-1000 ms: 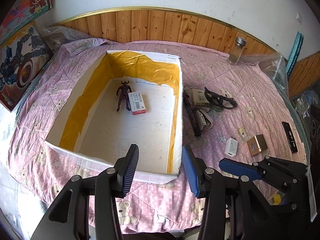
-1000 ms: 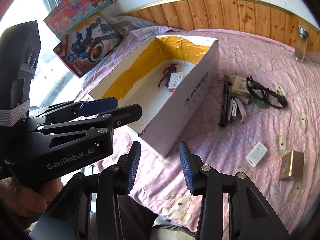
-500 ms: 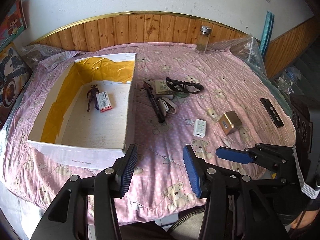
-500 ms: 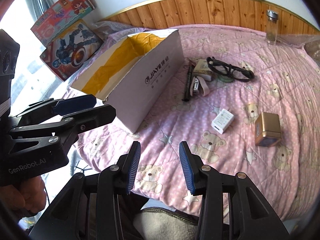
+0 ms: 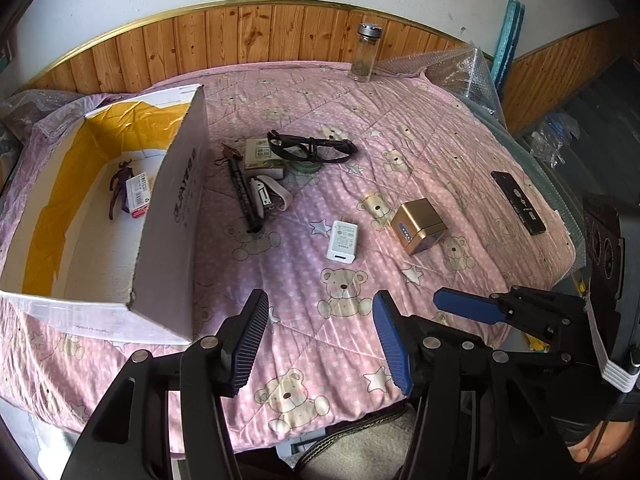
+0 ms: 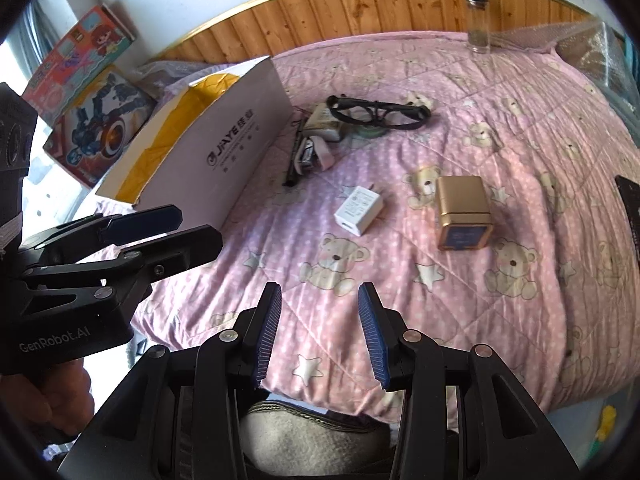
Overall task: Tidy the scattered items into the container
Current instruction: 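Grasp the white charger with the left gripper while the right grasps the gold speaker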
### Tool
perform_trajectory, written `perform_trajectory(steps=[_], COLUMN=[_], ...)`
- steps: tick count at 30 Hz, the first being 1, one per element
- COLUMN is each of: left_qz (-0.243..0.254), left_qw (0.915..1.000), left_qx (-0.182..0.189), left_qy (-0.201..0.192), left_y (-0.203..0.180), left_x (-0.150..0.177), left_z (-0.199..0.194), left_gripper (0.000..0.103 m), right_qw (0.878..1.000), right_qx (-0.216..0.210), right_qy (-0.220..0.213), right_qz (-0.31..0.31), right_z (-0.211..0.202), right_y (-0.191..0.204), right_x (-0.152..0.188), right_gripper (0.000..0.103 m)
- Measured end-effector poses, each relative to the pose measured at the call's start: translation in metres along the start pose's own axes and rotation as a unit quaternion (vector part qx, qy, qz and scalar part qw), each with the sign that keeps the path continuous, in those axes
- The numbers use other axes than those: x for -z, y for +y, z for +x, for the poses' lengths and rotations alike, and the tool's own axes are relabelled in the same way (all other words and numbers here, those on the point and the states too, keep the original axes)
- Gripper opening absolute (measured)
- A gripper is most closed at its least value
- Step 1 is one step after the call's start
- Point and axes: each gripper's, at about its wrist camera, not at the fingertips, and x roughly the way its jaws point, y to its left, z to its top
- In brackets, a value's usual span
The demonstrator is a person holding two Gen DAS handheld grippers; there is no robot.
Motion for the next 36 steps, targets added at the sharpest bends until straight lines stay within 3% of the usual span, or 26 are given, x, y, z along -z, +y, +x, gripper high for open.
perform_trajectory(steps=[6,9,15,24,31,33,35,36], left_qz=[0.002,0.003,0.007,-0.009,0.011,0.021,0.02,0.011], left_qw=[0.9995,0.9987,0.9977,0.9963,0.9981,0.9985,0.9988,0.999], left_qx=[0.017,0.023,0.009,-0.008,-0.004,-0.01,-0.015,-0.007], left_qy=[0.028,0.045,0.067,0.085,0.06,0.05,0.043,0.042], left_y=[-0.016,-0.021,-0.024,-0.012,-0.009,-0.009,-0.006,-0.002], left_x=[-0.014,-0.019,-0.029,-0.034,-0.038,-0.037,-0.038,-0.039], left_z=[0.04,0.065,0.114,0.159,0.165,0.165,0.164,0.163], left_gripper=[0.061,0.062,0.062,0.062,0.062,0.052,0.032,0.032], right_qw=[0.998,0.995,0.995,0.996,0.995,0.995,0.995,0.995], right_qx=[0.023,0.037,0.052,0.079,0.083,0.086,0.085,0.084], right_qy=[-0.034,-0.046,-0.036,0.001,0.009,0.003,-0.001,-0.003], right_qz=[0.054,0.078,0.076,0.046,0.046,0.043,0.046,0.049], right_z=[-0.011,-0.011,0.01,0.059,0.079,0.078,0.077,0.075], right_y=[-0.044,-0.066,-0.083,-0.095,-0.104,-0.104,-0.104,-0.104], right_x=[-0.011,-0.017,-0.033,-0.053,-0.053,-0.053,-0.053,-0.053], right_gripper=[0.044,0.049,0.051,0.053,0.053,0.052,0.052,0.051])
